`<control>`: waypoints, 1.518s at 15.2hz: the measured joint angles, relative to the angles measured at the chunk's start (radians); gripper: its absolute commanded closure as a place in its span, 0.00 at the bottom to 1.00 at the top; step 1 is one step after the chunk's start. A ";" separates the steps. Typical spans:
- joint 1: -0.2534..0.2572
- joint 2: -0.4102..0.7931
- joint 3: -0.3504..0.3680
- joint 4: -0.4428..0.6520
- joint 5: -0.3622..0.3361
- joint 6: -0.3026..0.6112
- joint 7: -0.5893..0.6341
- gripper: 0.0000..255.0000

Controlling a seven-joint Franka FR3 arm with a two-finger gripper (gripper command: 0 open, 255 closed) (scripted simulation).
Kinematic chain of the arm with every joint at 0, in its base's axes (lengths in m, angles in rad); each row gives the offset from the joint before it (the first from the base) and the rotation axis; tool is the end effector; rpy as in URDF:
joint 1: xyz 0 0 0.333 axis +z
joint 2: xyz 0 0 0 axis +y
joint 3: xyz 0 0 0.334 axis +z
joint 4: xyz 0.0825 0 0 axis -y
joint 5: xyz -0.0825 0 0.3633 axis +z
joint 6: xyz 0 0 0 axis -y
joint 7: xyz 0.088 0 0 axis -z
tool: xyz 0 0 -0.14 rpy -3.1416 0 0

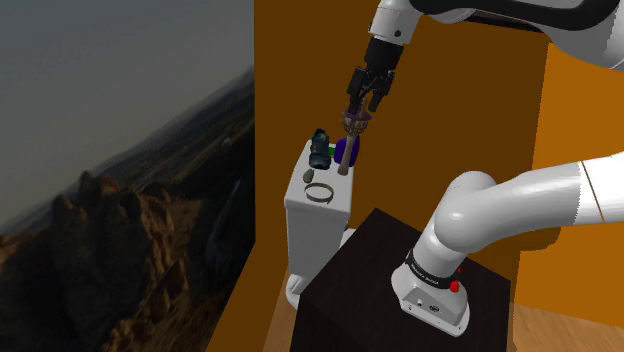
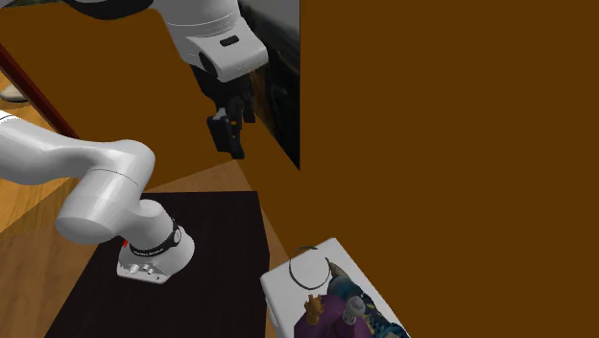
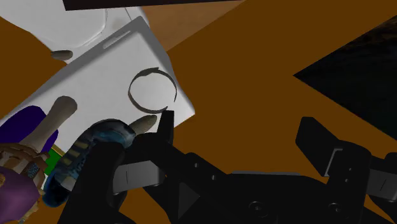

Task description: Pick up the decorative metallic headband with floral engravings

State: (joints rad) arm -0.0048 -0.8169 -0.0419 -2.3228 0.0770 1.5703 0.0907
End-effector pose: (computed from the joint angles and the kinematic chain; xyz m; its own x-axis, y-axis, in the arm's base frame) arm 0.2670 -0.0061 0.5941 0.9907 -0.1252 0.0539 -0.1186 -0.9866 -0.1125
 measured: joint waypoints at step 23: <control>0.010 0.526 -0.041 -0.244 -0.007 0.650 -0.118 0.00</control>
State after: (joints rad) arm 0.0056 -0.2904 -0.0832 -2.5671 0.0700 2.2205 -0.0274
